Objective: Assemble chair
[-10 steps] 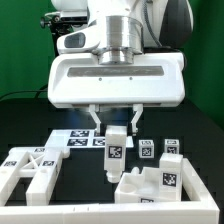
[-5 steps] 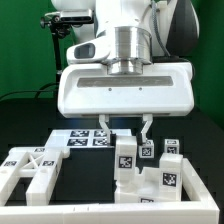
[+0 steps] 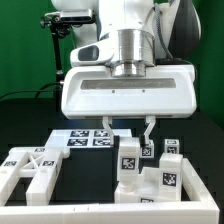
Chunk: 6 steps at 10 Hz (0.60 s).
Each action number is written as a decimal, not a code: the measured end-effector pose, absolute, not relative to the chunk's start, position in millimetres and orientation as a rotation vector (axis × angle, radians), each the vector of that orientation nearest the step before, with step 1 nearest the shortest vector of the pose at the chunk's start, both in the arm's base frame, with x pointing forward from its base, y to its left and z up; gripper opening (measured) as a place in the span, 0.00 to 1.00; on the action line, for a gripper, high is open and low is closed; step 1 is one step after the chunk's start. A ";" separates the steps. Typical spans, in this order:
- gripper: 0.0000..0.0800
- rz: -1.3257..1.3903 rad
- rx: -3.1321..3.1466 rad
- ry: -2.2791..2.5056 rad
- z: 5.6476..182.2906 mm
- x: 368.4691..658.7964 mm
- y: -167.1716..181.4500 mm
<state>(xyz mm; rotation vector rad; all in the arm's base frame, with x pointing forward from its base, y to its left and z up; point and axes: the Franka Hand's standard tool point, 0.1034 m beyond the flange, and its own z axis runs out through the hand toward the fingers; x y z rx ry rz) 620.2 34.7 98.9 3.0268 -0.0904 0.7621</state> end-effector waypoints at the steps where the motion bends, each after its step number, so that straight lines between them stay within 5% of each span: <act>1: 0.36 0.755 3.028 -0.087 96.0 619.0 35.8; 6: 0.36 0.833 2.987 -0.073 87.9 621.6 35.9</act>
Offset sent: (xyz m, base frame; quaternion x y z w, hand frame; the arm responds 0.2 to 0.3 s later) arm -0.0032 0.0048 -0.0112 0.0013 0.0072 0.0034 1.0000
